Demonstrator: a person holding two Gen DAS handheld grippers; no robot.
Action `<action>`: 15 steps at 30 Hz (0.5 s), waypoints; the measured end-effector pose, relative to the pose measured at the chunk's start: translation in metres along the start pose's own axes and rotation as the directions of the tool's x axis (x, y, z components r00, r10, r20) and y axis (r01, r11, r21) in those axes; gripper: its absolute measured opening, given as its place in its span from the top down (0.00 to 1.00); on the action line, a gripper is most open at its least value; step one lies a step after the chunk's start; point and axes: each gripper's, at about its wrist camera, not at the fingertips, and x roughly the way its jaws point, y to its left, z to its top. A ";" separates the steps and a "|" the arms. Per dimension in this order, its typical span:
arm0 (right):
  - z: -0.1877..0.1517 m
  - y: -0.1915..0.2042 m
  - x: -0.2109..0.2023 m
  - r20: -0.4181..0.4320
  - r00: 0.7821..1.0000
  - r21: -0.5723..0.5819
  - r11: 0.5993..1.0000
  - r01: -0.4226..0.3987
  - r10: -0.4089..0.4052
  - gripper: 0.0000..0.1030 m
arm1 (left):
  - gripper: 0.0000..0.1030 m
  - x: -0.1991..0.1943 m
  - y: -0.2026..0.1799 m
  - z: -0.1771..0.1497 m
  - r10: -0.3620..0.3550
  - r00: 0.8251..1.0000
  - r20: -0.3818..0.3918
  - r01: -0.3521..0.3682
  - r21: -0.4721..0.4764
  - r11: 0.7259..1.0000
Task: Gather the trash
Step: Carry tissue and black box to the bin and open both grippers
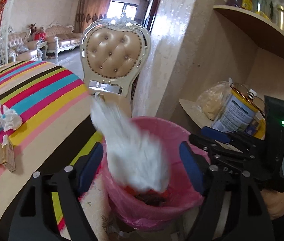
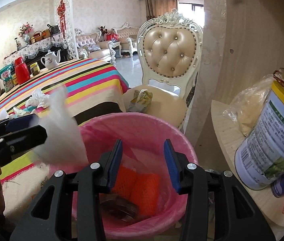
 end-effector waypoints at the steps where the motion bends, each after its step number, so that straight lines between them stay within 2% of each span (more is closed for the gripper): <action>1: 0.000 -0.001 -0.001 0.003 1.000 0.002 1.000 0.005 -0.005 0.53 | 0.27 -0.001 0.004 0.000 0.007 1.000 0.002 -0.007 -0.008 1.000; 15: 0.005 0.005 -0.001 0.012 1.000 -0.005 1.000 0.001 -0.001 0.40 | 0.27 -0.031 0.038 -0.002 0.089 0.995 0.050 -0.085 -0.085 0.993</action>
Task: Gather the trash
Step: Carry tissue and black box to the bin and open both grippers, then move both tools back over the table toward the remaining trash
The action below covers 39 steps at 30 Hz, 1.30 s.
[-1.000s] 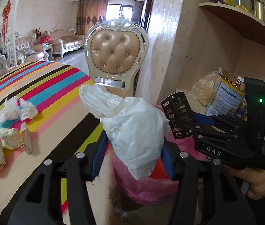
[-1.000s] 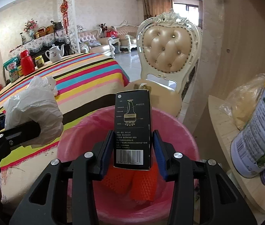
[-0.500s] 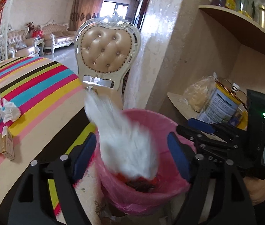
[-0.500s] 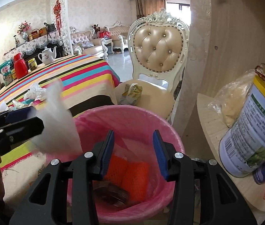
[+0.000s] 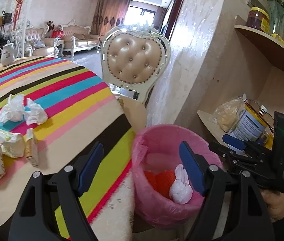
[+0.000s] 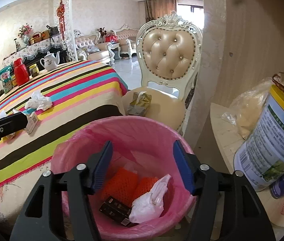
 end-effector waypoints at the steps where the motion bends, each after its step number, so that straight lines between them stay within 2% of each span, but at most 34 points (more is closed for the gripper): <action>1: 0.000 0.002 0.000 0.000 1.000 -0.003 1.000 -0.003 0.003 0.40 | 0.28 -0.002 0.001 0.000 0.007 1.000 0.002 -0.007 -0.002 1.000; 10: 0.006 0.028 -0.003 0.008 0.999 -0.045 0.998 -0.044 0.045 0.31 | 0.28 -0.022 0.022 -0.005 0.048 0.999 0.018 -0.047 -0.043 0.998; 20: 0.013 0.071 -0.004 0.009 0.994 -0.100 0.989 -0.107 0.108 0.27 | 0.28 -0.067 0.070 -0.014 0.133 0.989 0.060 -0.125 -0.115 0.985; 32: 0.018 0.131 0.002 -0.008 0.980 -0.170 0.966 -0.195 0.197 0.23 | 0.28 -0.131 0.152 -0.029 0.294 0.952 0.089 -0.264 -0.249 0.932; 39: 0.023 0.160 0.013 -0.027 0.970 -0.200 0.949 -0.243 0.242 0.22 | 0.28 -0.153 0.184 -0.033 0.355 0.931 0.088 -0.315 -0.298 0.901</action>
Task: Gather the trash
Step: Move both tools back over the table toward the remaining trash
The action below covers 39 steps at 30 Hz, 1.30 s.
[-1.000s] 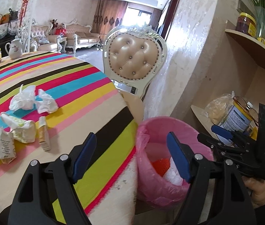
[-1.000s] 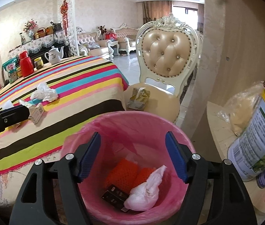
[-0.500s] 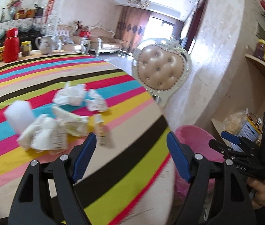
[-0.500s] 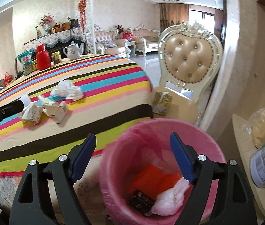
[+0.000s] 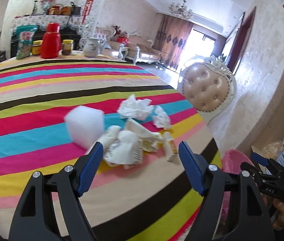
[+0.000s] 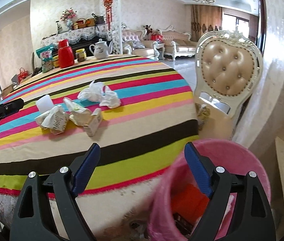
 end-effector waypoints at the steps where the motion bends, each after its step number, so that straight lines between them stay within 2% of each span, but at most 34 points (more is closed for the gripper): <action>1: 0.001 0.002 0.002 -0.002 1.000 -0.003 1.000 -0.006 0.006 0.22 | 0.28 -0.001 0.003 0.001 0.008 1.000 0.001 -0.008 -0.005 1.000; 7: 0.008 0.021 0.020 -0.016 0.999 -0.024 0.999 -0.045 0.045 0.22 | 0.28 0.003 0.024 0.007 0.048 0.999 -0.006 -0.048 -0.030 0.998; 19: 0.023 0.053 0.060 -0.045 0.993 -0.066 0.992 -0.111 0.108 0.22 | 0.28 0.036 0.054 0.014 0.105 0.993 -0.062 -0.109 -0.055 0.993; 30: 0.034 0.081 0.081 -0.059 0.986 -0.097 0.983 -0.158 0.153 0.22 | 0.31 0.050 0.069 0.022 0.131 0.988 -0.082 -0.135 -0.048 0.990; 39: 0.034 0.088 0.091 -0.073 0.985 -0.103 0.981 -0.165 0.158 0.21 | 0.31 0.060 0.076 0.029 0.137 0.986 -0.092 -0.141 -0.045 0.989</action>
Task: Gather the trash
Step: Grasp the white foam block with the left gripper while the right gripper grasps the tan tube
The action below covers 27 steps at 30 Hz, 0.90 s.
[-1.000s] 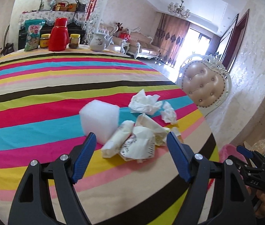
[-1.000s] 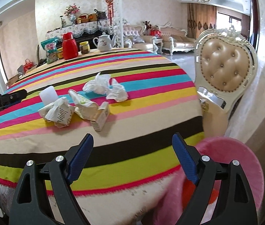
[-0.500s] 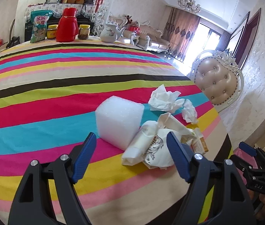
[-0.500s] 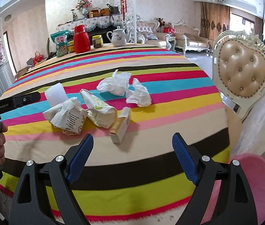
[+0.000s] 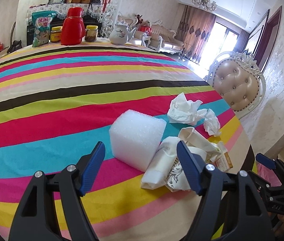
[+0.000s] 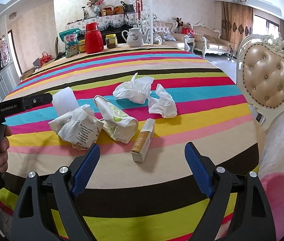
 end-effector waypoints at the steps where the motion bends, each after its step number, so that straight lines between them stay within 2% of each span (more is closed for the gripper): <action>1: 0.000 0.000 0.000 -0.001 1.000 0.000 1.000 0.000 0.000 0.21 | 0.31 0.002 0.000 0.001 0.001 1.000 -0.002 -0.001 0.000 1.000; 21: -0.002 0.002 0.011 -0.023 1.000 0.001 1.000 0.003 -0.003 0.21 | 0.27 0.043 0.002 0.010 -0.002 0.998 -0.065 0.003 0.019 1.000; 24: -0.002 0.001 0.012 -0.026 1.000 0.002 1.000 0.004 -0.004 0.21 | 0.30 0.047 0.003 0.009 -0.004 0.997 -0.077 0.006 0.022 1.000; 25: -0.002 0.001 0.013 -0.027 1.000 0.003 1.000 0.004 -0.004 0.21 | 0.37 0.049 0.003 0.009 -0.007 0.996 -0.084 0.009 0.023 1.000; 27: -0.002 0.002 0.015 -0.031 1.000 0.004 1.000 0.004 -0.003 0.21 | 0.37 0.050 0.004 0.009 -0.006 0.996 -0.083 0.008 0.024 1.000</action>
